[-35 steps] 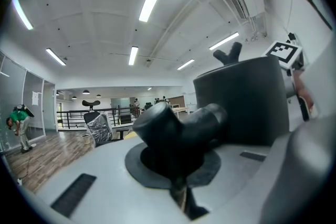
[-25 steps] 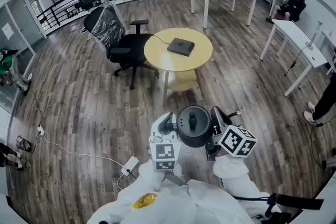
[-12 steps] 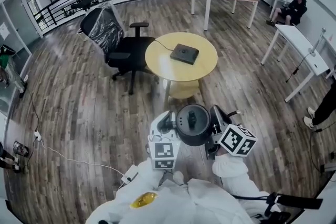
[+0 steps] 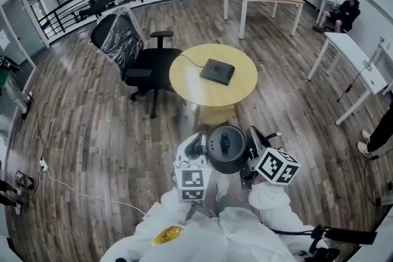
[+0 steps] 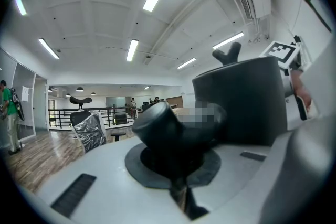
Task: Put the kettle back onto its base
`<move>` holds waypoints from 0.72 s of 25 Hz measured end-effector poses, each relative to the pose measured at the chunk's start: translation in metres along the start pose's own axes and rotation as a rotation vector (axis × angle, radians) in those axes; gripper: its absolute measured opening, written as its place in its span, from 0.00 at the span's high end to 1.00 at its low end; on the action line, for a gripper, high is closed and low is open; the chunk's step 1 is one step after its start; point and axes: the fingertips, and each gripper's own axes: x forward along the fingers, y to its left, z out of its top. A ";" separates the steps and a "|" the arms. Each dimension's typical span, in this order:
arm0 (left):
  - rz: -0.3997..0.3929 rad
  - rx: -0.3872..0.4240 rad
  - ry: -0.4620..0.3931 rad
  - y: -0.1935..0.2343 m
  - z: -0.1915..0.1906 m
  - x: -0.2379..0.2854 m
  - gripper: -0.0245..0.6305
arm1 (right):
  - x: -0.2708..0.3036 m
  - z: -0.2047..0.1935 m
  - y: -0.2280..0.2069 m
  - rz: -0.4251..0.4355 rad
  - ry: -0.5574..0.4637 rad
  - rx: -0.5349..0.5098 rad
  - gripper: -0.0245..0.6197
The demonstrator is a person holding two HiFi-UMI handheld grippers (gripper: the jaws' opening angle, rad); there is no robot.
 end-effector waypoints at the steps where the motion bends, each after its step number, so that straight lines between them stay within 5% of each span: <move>1: 0.005 0.001 0.000 0.003 0.001 0.006 0.96 | 0.007 0.003 -0.001 0.003 0.000 0.000 0.95; 18: 0.056 -0.009 0.007 0.055 0.012 0.175 0.96 | 0.176 0.068 -0.056 0.079 0.052 -0.018 0.95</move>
